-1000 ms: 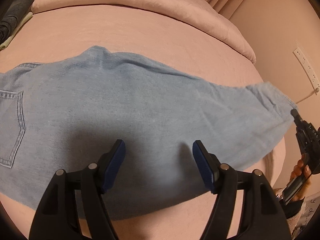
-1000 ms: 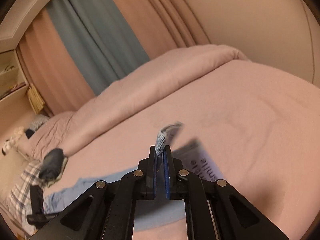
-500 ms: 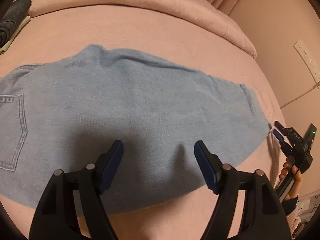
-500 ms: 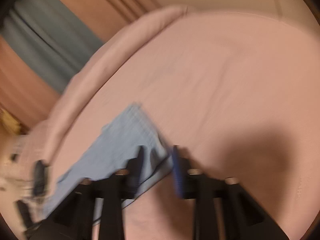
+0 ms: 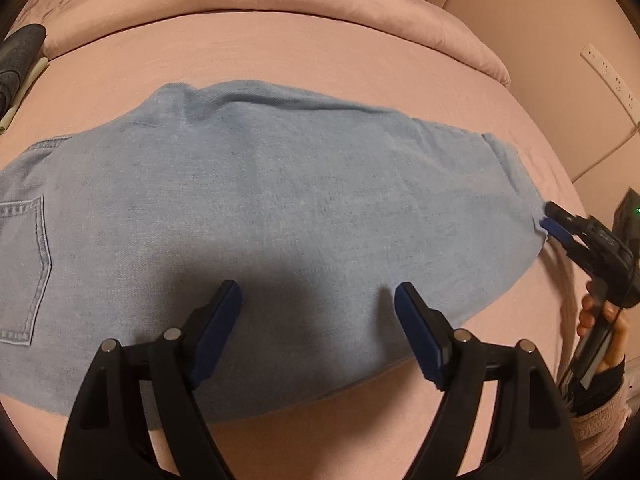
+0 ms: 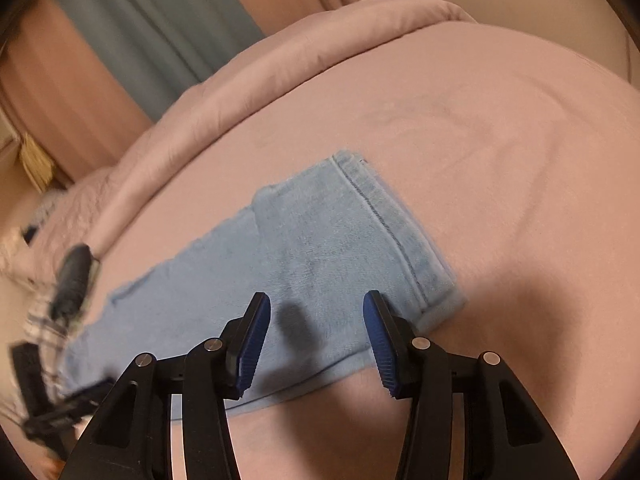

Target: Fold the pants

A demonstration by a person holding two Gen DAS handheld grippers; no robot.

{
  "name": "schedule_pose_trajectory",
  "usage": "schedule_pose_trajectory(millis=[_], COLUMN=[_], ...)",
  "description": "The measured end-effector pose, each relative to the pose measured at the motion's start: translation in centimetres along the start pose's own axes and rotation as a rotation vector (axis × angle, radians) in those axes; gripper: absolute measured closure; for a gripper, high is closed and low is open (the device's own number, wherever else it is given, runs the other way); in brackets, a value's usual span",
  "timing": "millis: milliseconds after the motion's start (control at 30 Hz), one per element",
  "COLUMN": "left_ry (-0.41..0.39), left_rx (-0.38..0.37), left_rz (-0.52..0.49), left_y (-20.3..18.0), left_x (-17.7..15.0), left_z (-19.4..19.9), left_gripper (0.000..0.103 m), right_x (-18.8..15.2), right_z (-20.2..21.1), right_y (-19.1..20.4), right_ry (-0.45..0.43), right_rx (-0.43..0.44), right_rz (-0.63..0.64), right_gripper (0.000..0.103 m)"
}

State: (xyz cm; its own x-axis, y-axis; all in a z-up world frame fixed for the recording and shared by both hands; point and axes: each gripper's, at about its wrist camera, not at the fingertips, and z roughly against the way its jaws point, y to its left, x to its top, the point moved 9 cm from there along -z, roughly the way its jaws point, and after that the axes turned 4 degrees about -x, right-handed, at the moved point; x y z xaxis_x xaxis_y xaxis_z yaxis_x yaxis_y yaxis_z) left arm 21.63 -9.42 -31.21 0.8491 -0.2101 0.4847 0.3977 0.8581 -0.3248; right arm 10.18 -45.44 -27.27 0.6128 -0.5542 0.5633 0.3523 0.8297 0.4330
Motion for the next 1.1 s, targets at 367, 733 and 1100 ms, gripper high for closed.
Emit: schedule_pose_trajectory(millis=[367,733,1100], left_ry=[-0.060,0.017,-0.023], left_rx=[-0.233,-0.310,-0.452], left_rz=[0.177,0.264,0.355], left_y=[-2.0,-3.5,-3.4], left_x=[1.8,1.5,2.9], left_z=[1.5,-1.1,1.6], left_gripper=[0.022,0.022,0.022], right_x=[-3.1,-0.7,0.3], right_z=[3.7,1.3,5.9], right_y=[-5.6,-5.3,9.1], right_ry=[-0.015,-0.061,-0.250], right_rx=[0.070,-0.030,0.074], right_rz=[-0.254,-0.251,0.207], right_gripper=[0.043,0.079,0.085])
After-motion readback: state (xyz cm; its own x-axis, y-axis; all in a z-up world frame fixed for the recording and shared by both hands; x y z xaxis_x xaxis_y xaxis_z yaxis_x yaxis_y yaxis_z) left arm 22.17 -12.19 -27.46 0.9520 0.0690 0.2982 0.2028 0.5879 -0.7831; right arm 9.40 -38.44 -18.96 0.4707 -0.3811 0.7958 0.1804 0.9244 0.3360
